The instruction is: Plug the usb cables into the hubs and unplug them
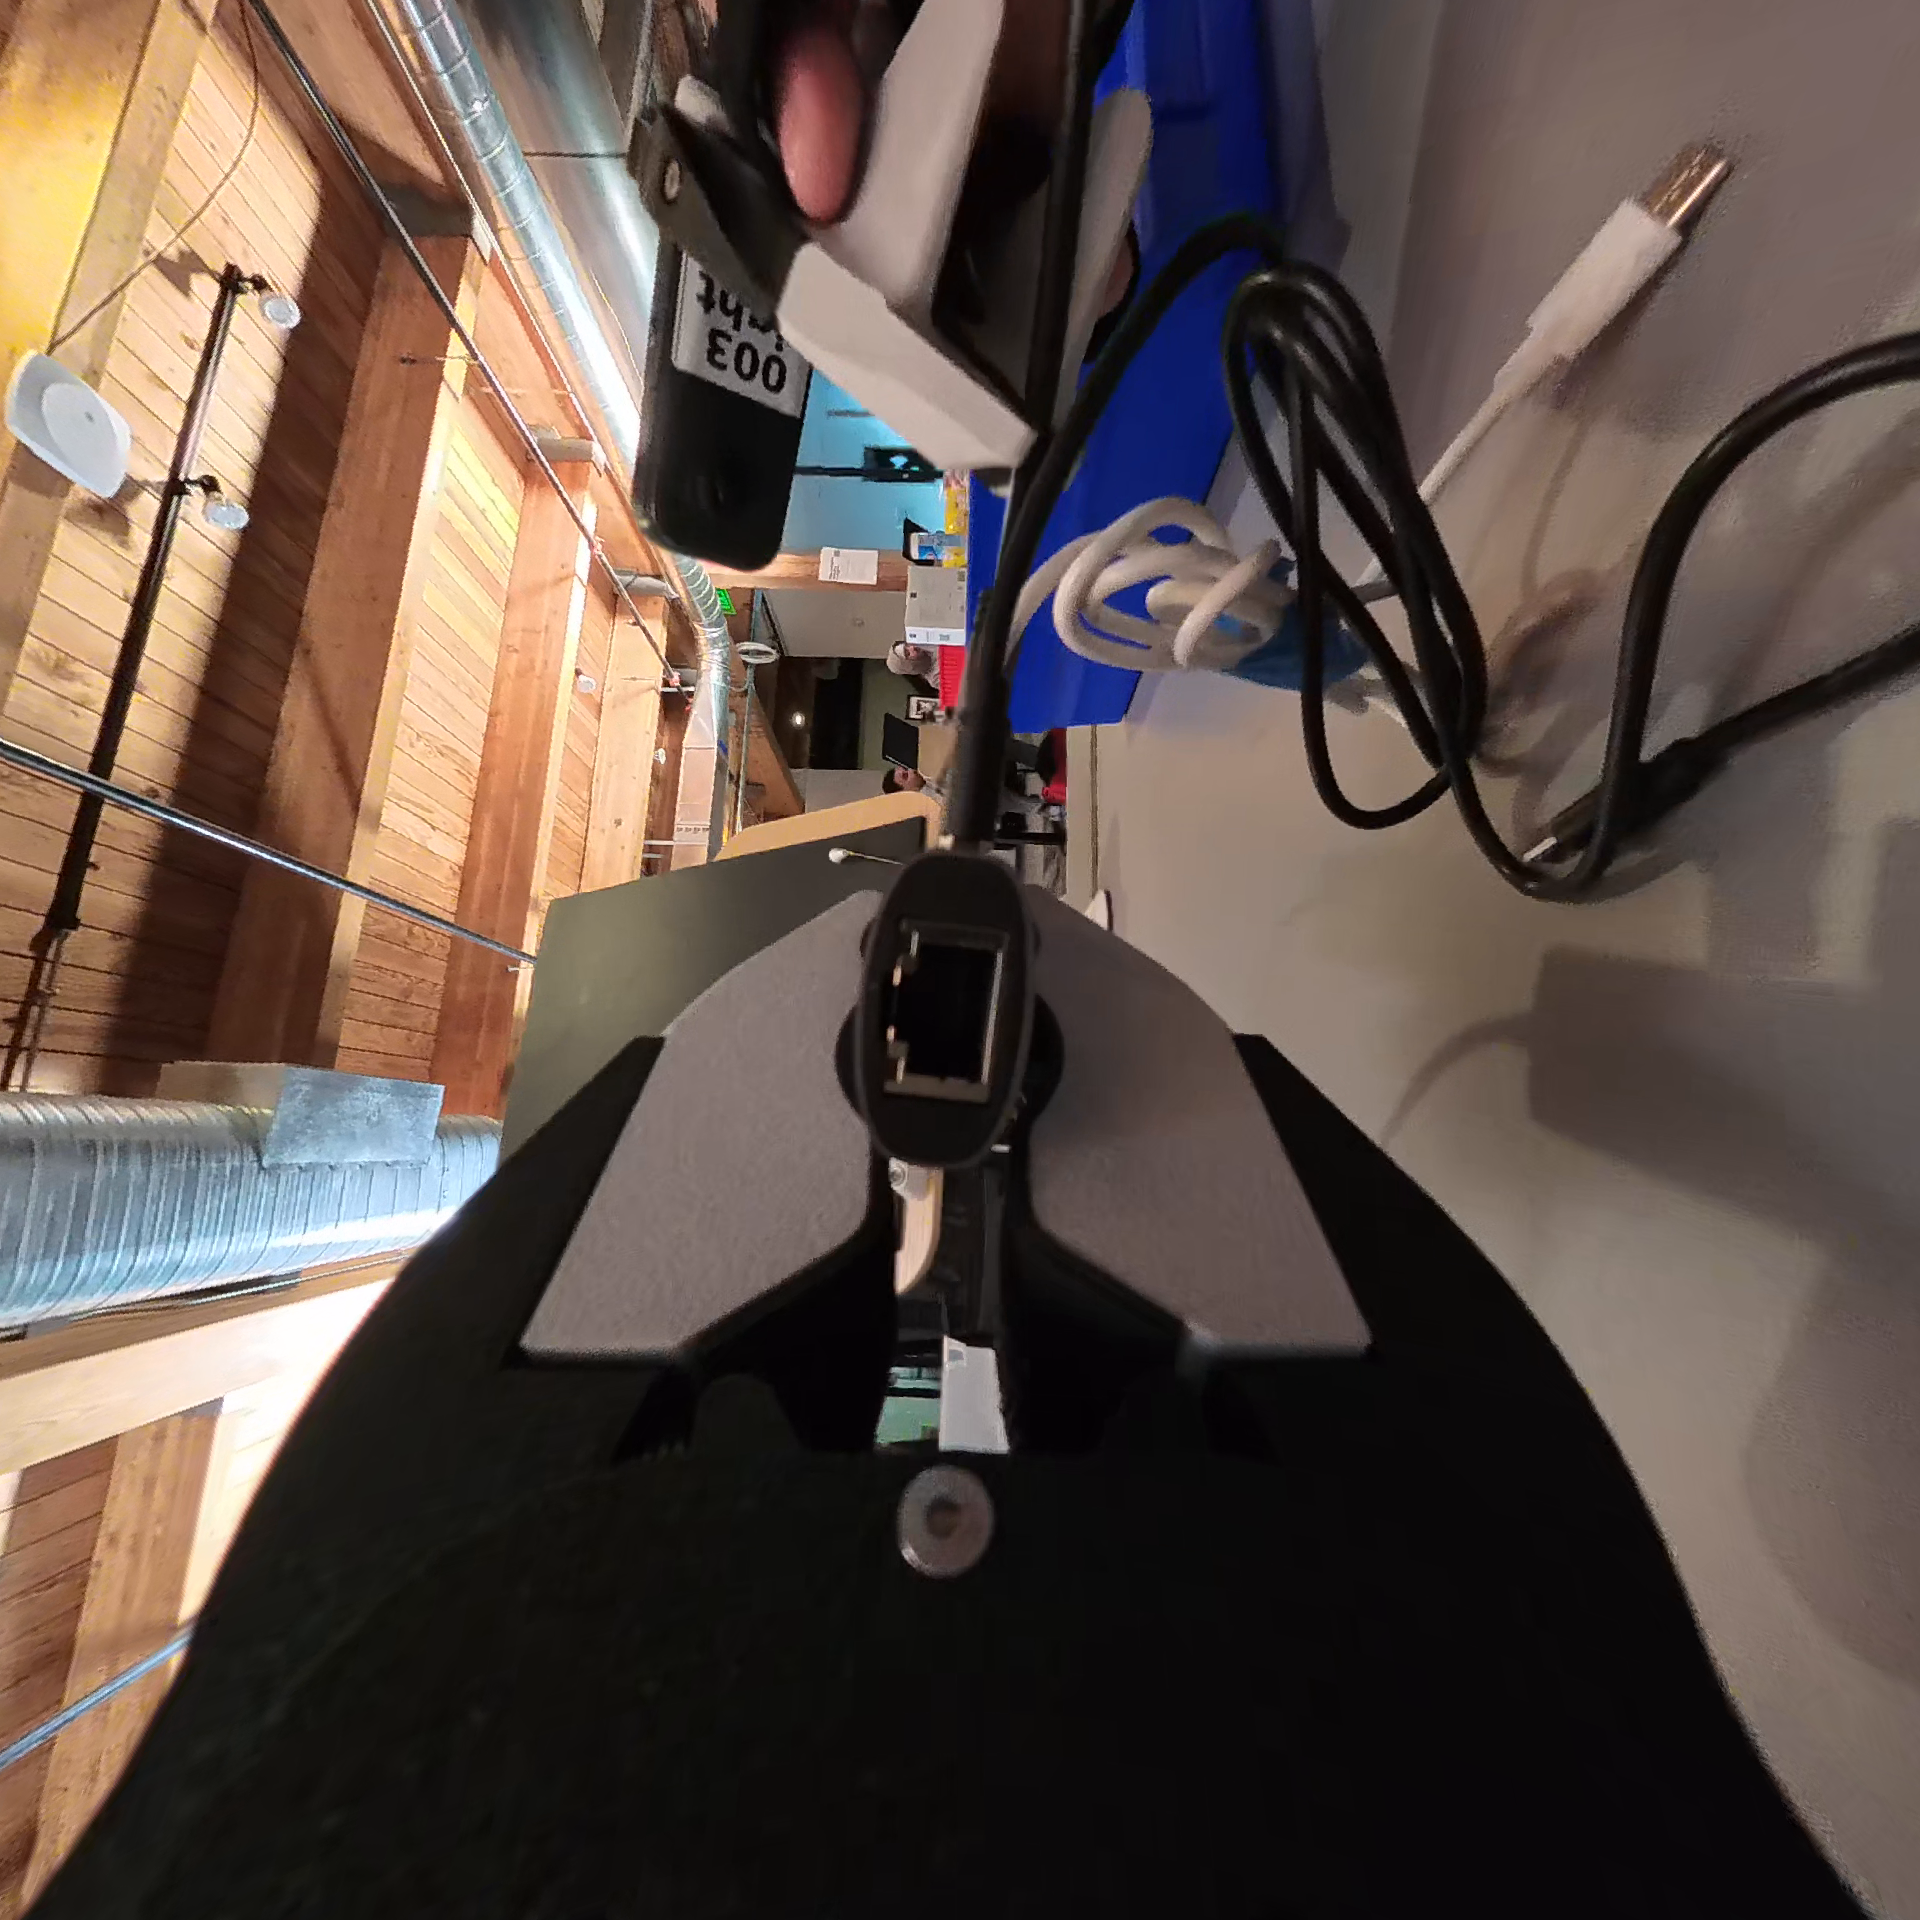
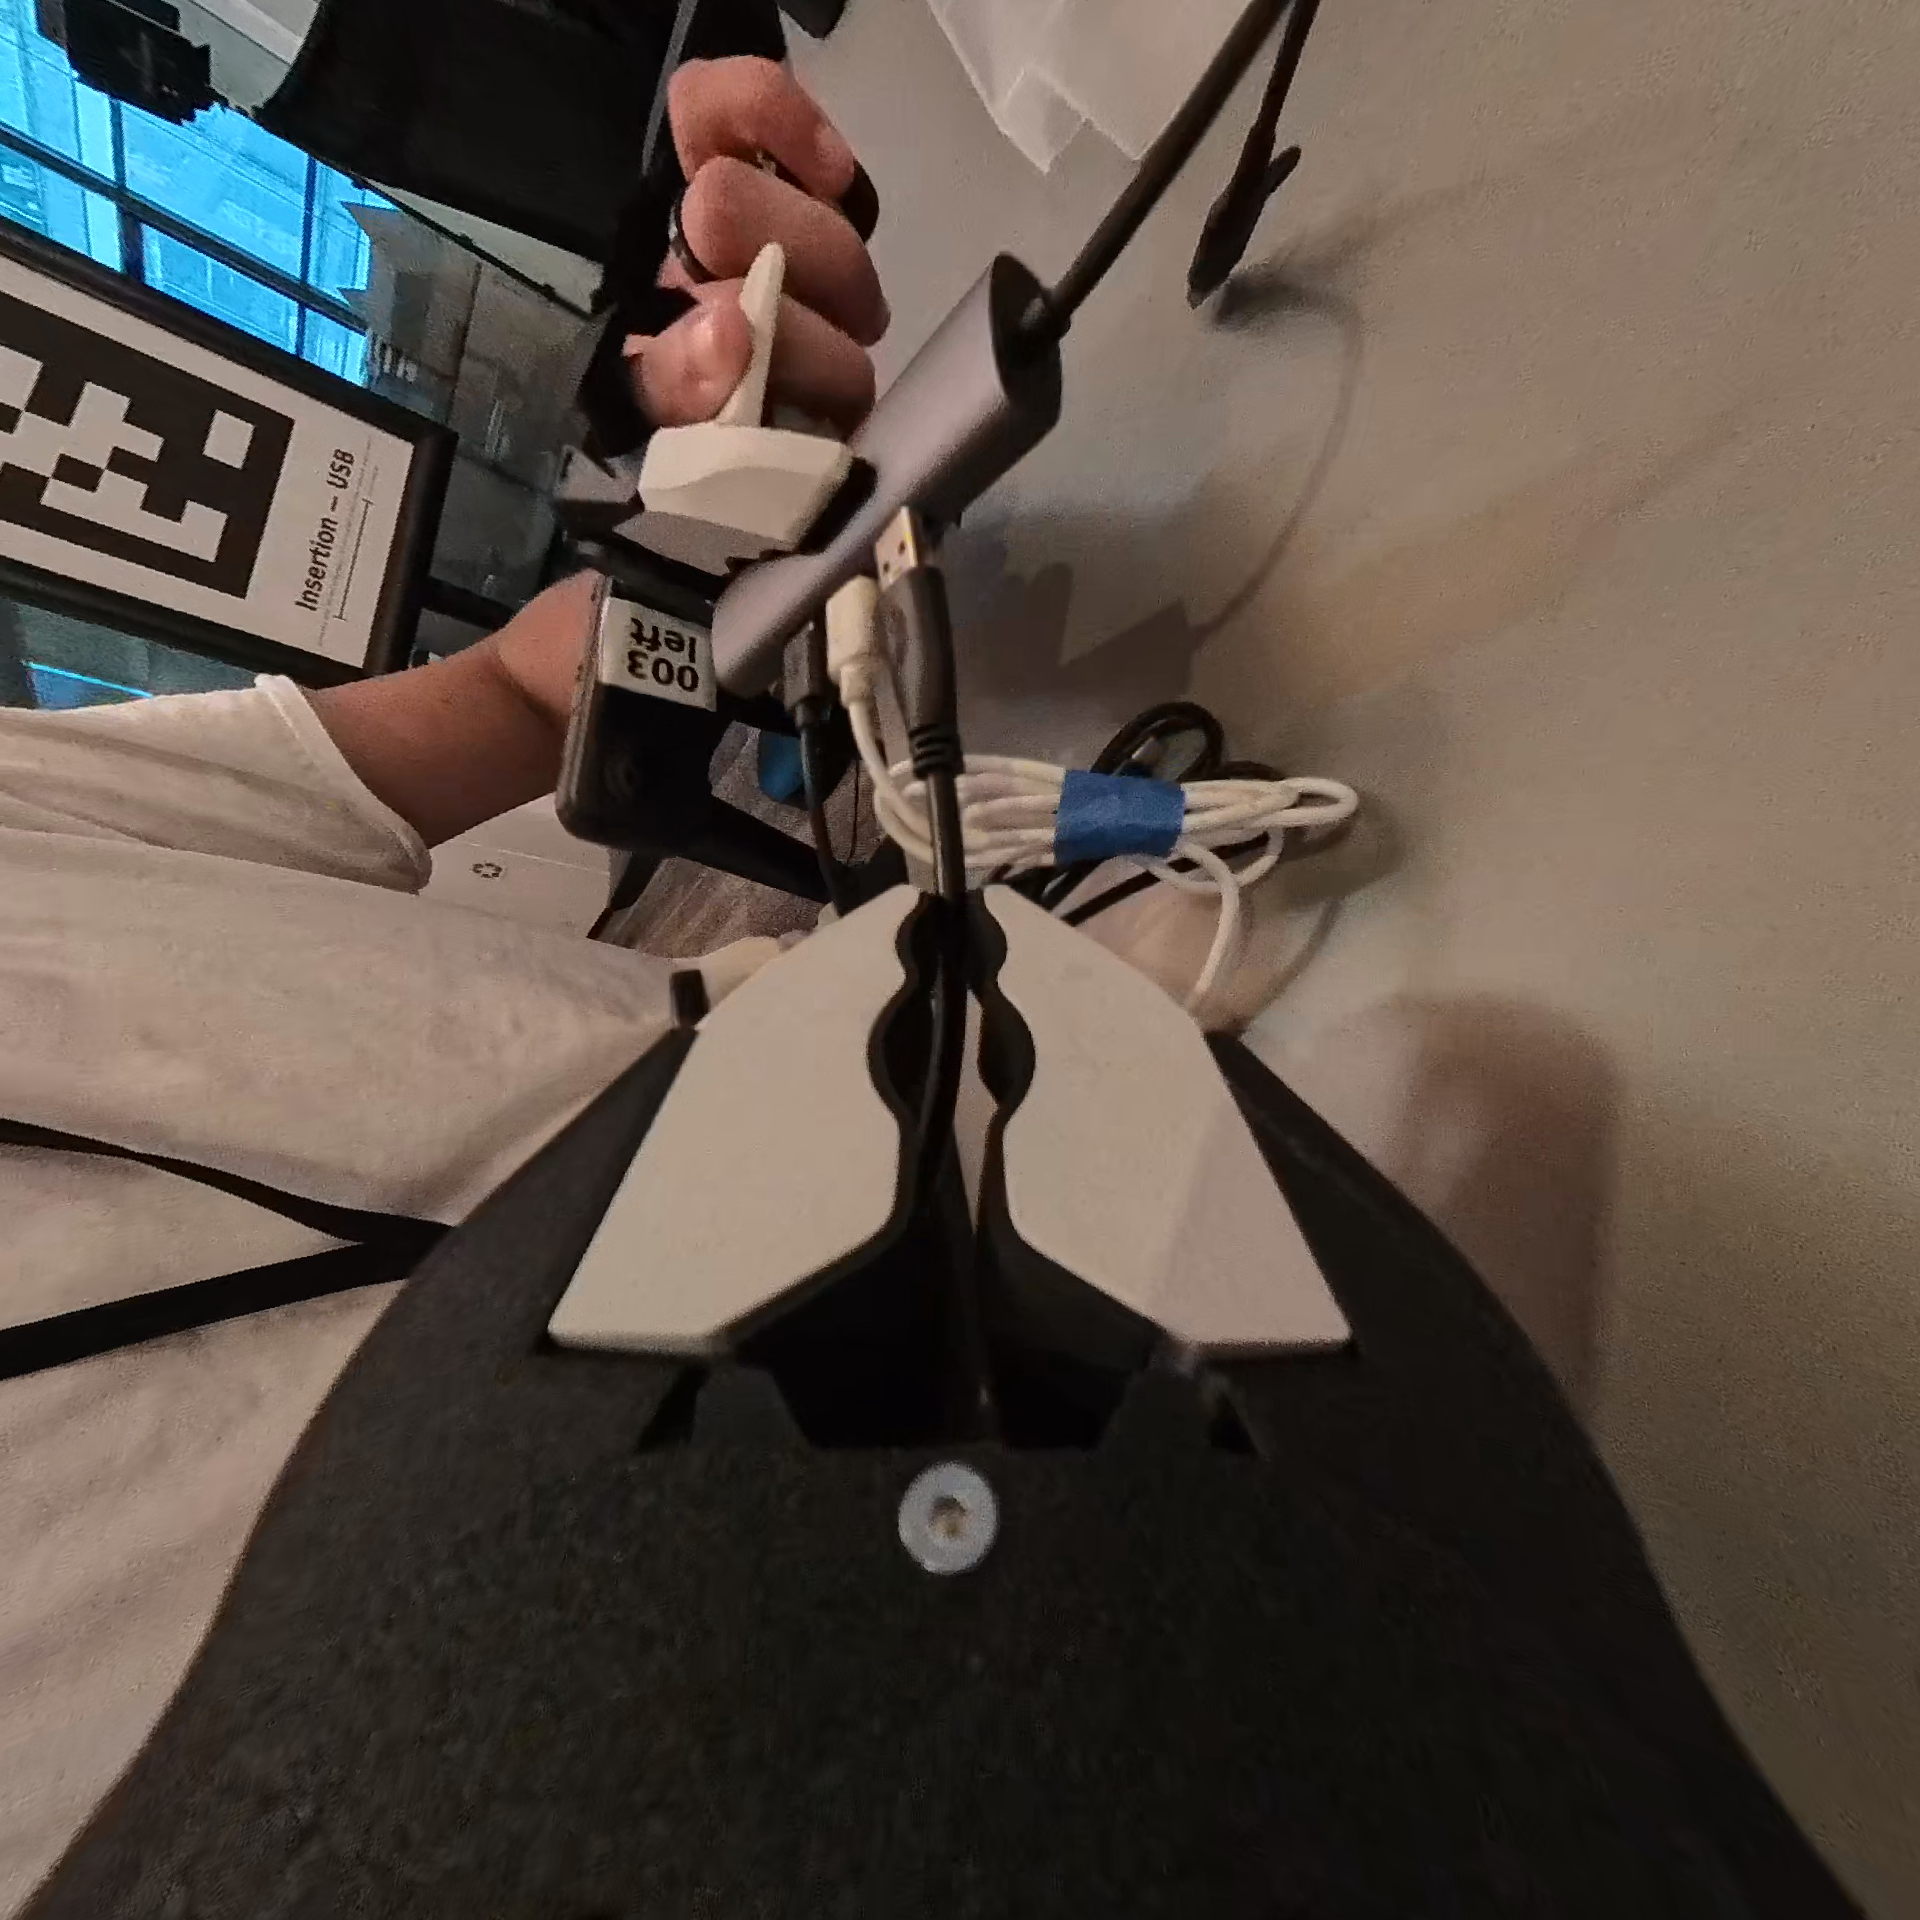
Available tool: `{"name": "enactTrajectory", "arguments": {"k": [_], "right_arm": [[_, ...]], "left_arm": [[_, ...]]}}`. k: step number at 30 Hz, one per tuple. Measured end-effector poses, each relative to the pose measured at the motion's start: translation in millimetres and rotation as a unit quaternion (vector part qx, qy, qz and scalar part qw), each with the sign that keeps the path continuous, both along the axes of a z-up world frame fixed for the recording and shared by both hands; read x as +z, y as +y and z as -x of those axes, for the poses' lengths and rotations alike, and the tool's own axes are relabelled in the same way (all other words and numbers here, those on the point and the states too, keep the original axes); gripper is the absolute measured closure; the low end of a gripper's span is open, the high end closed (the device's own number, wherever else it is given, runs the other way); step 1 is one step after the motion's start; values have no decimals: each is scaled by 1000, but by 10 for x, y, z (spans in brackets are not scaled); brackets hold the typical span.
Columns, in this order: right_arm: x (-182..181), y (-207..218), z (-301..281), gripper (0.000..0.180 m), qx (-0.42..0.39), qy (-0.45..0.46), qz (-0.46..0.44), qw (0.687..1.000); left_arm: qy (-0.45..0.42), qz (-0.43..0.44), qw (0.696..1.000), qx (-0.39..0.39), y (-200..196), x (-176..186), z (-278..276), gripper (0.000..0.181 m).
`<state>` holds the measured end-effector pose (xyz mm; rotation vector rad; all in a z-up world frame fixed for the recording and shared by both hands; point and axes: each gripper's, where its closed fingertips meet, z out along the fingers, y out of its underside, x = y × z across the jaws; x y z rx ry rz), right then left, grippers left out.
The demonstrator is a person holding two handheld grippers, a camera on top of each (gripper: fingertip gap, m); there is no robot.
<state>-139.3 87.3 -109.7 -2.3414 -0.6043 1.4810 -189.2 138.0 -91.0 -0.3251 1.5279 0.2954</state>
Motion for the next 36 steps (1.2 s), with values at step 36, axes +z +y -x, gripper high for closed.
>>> {"name": "enactTrajectory", "arguments": {"k": [36], "right_arm": [[177, 281, -51, 175, -53, 131, -25, 990]], "left_arm": [[-21, 28, 999, -9, -74, 79, -47, 164]]}}
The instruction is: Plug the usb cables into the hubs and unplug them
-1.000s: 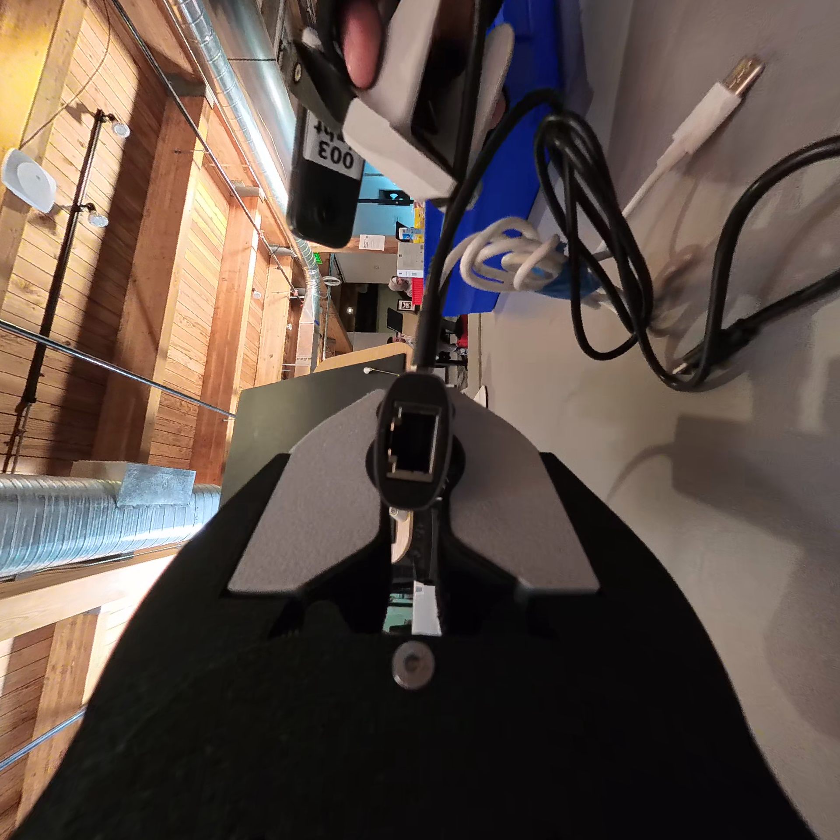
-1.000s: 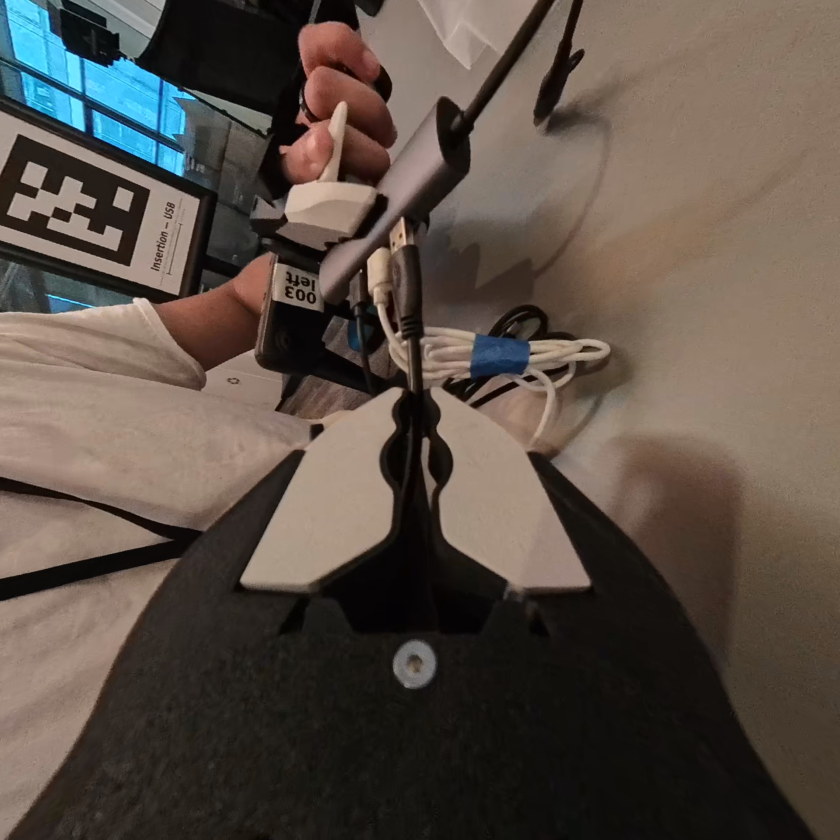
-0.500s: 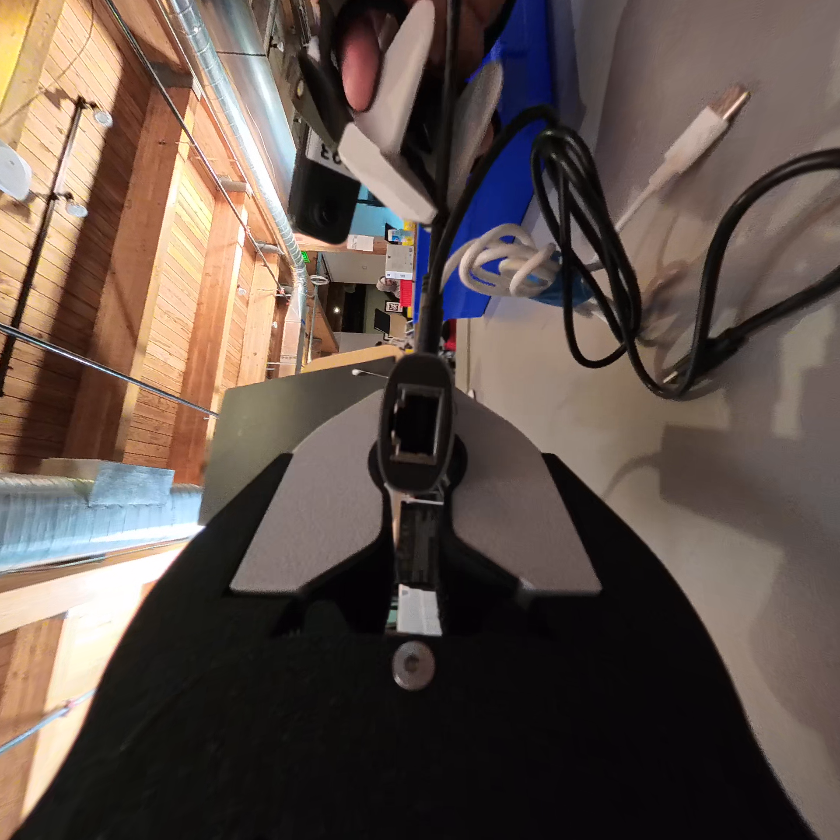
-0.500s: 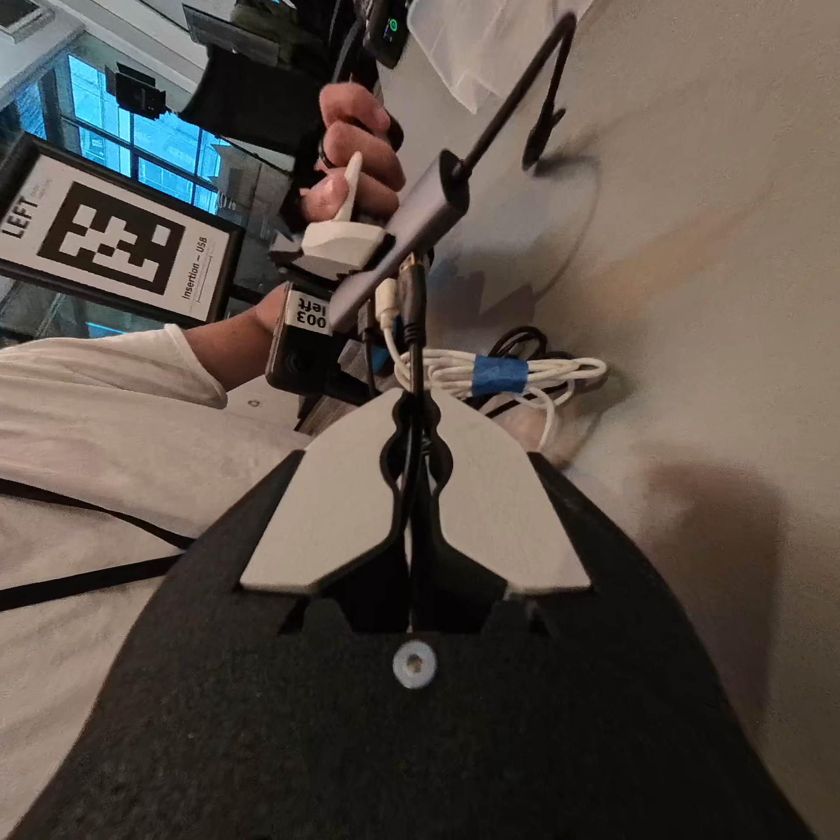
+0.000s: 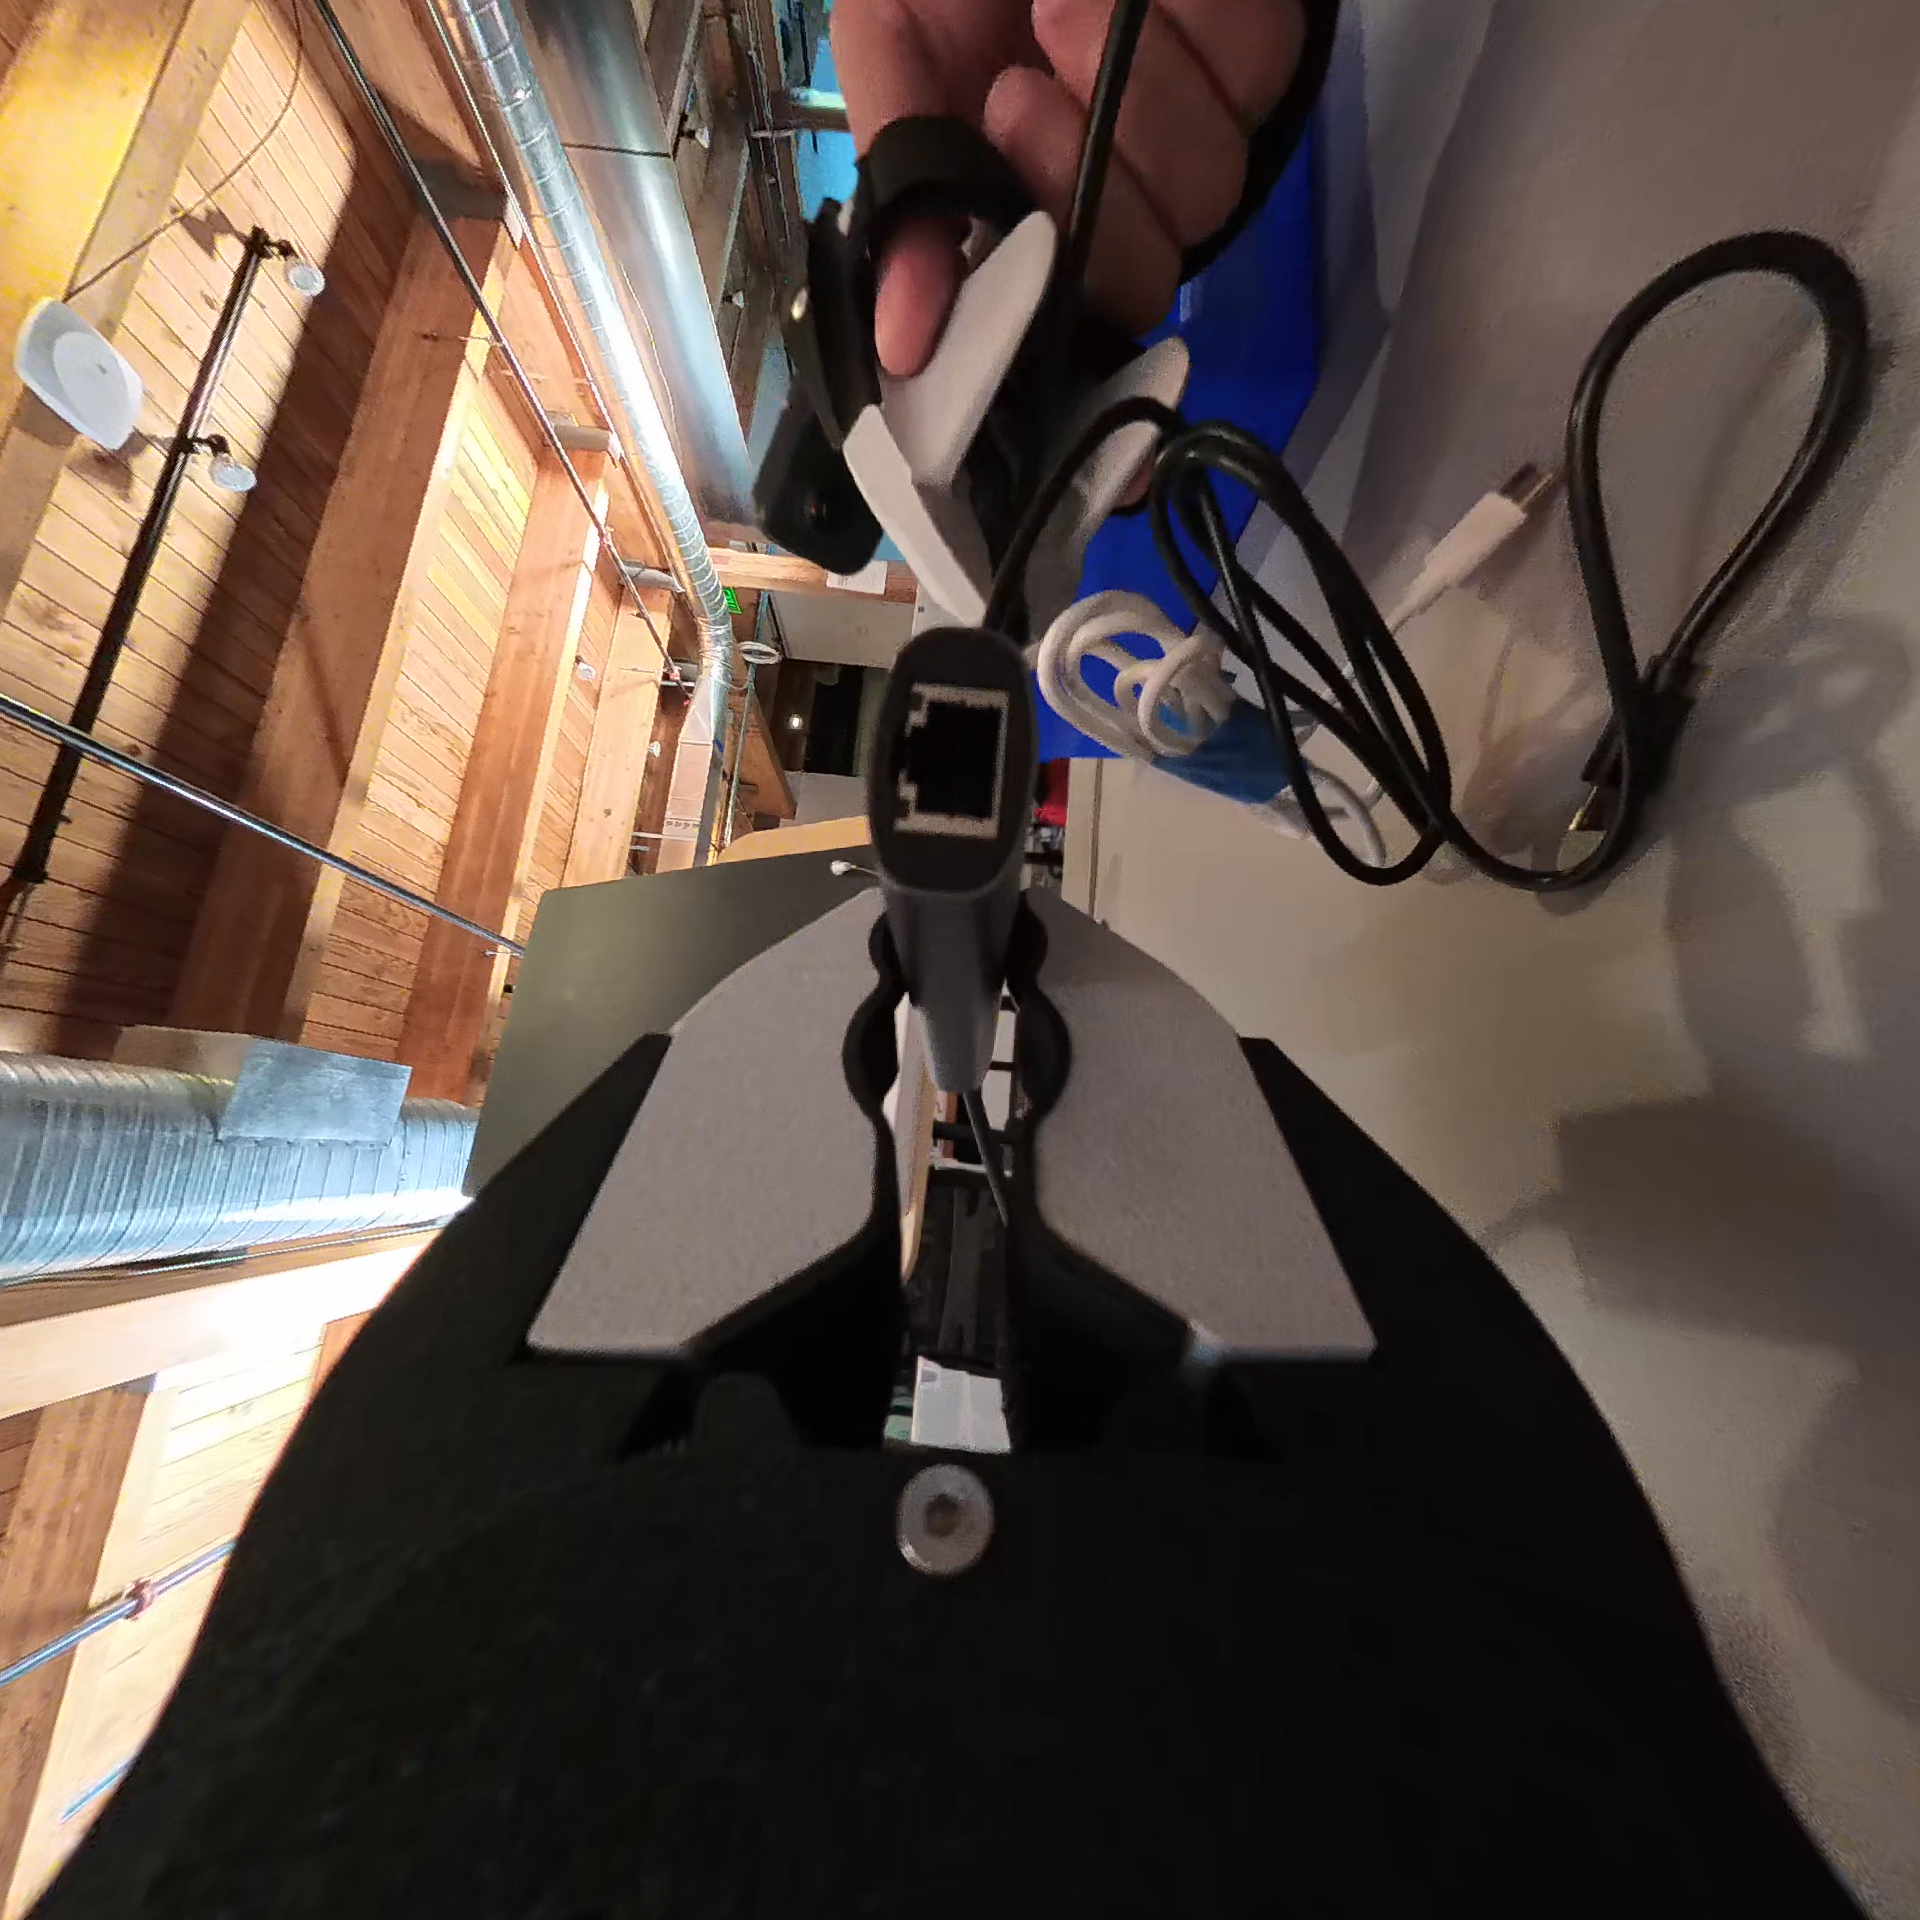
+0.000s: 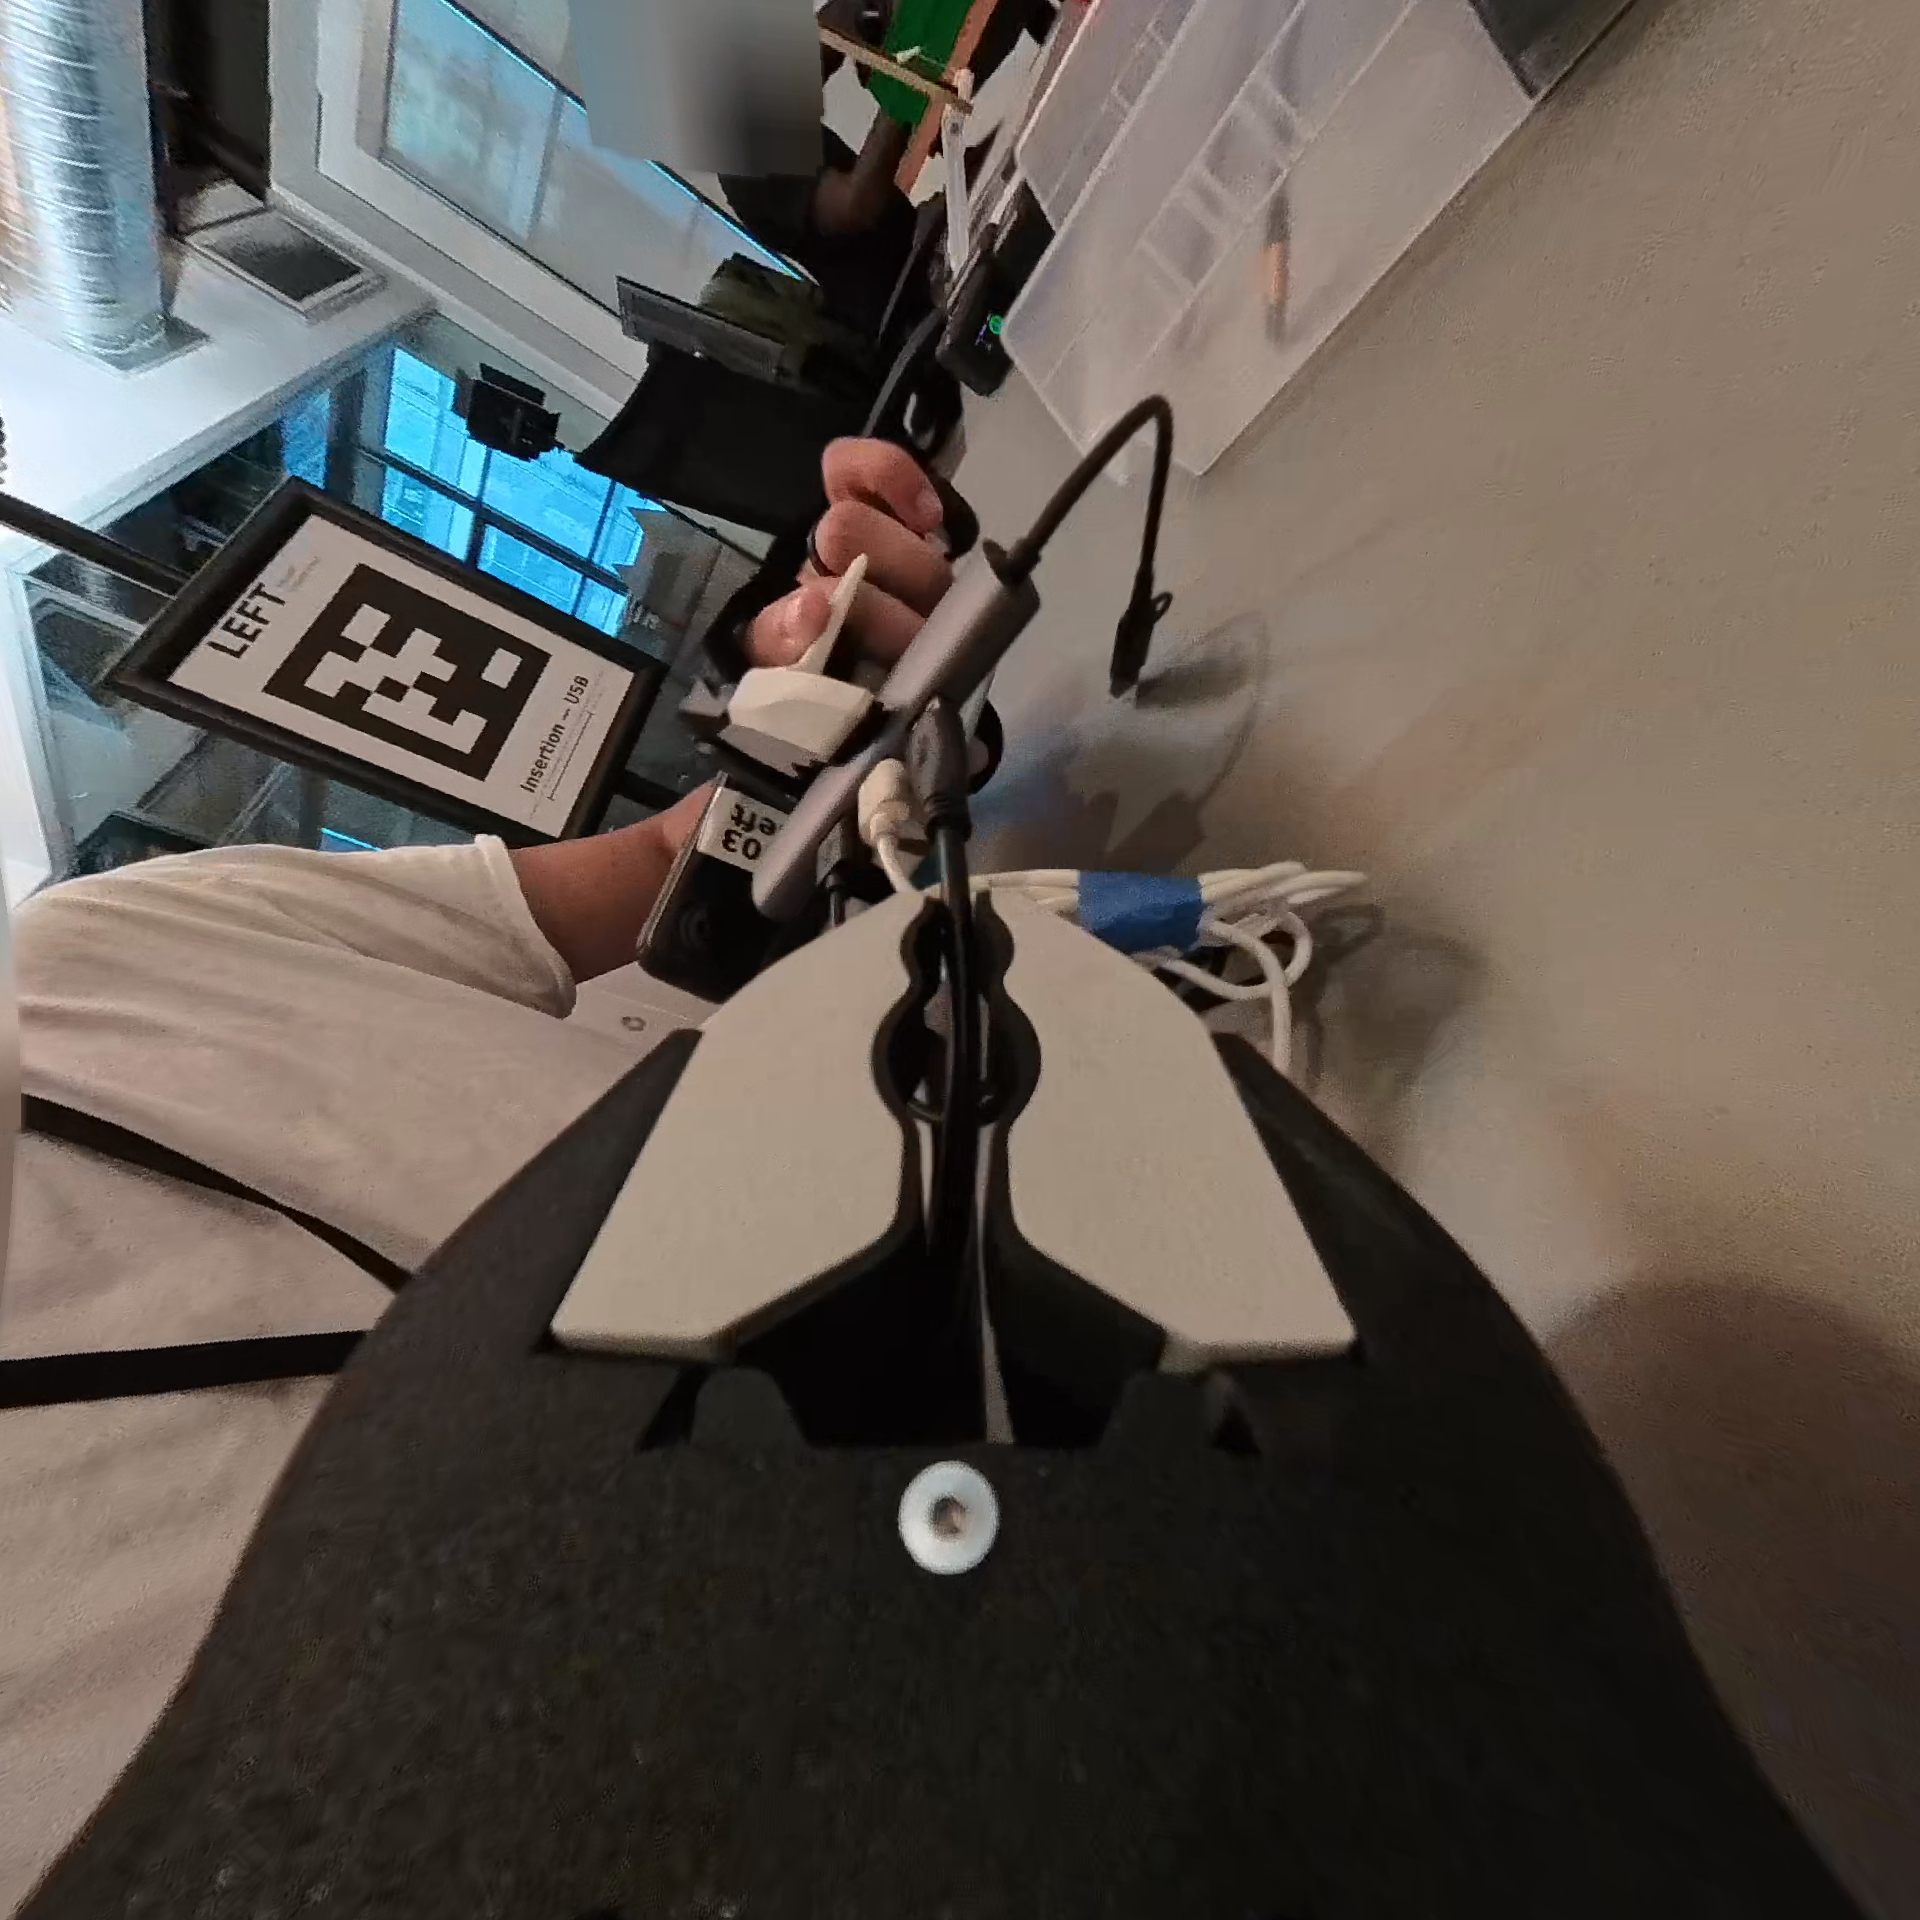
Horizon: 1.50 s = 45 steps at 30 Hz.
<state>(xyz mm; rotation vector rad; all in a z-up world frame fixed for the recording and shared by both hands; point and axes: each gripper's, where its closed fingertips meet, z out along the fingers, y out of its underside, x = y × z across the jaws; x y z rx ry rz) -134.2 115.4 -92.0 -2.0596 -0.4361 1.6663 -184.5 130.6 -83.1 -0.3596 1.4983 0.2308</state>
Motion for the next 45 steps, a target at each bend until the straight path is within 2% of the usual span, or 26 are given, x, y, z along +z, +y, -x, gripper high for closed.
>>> {"name": "enactTrajectory", "arguments": {"k": [4, 9, 11, 15, 18, 22, 26, 29, 30, 34, 36, 39, 42, 45], "right_arm": [[-31, 19, 39, 174, 19, 11, 11, 1000], [6, 25, 80, 161, 55, -4, 4, 998], [104, 94, 10, 157, 45, -19, -35, 998], [399, 379, -193, 152, -40, -49, -196, 979], [490, 516, -256, 155, -75, -94, -342, 932], [534, 481, -49, 149, -28, -153, -512, 845], [584, 441, 238, 138, 20, -238, -588, 773], [773, 389, 357, 140, -7, -223, -652, 725], [781, 374, 377, 141, -2, -214, -656, 724], [668, 382, 445, 144, 36, -174, -634, 752], [650, 346, 475, 163, 46, -142, -635, 758], [716, 349, 487, 163, 18, -101, -639, 763], [767, 335, 522, 163, -5, -64, -617, 784], [872, 240, 571, 162, -13, -30, -624, 780]], "left_arm": [[2, -7, 1000, -2, -12, 11, -5, 164], [14, -7, 1000, -10, -59, -55, -41, 164], [4, 6, 1000, -12, -59, -25, -36, 164], [-49, 89, 995, -22, 0, 136, 21, 164], [-95, 161, 981, -49, 48, 326, 62, 163], [-118, 275, 947, -121, 21, 573, 21, 163], [-120, 346, 912, -184, 1, 752, -42, 164], [-131, 407, 872, -239, -38, 875, -64, 164], [-133, 432, 854, -259, -57, 899, -73, 164], [-162, 498, 791, -316, -49, 976, -104, 164], [-173, 525, 764, -333, -5, 987, -106, 163], [-184, 561, 723, -358, 37, 996, -76, 163], [-191, 586, 694, -372, 55, 995, -44, 163], [-174, 589, 696, -373, 10, 895, -65, 163]]}}
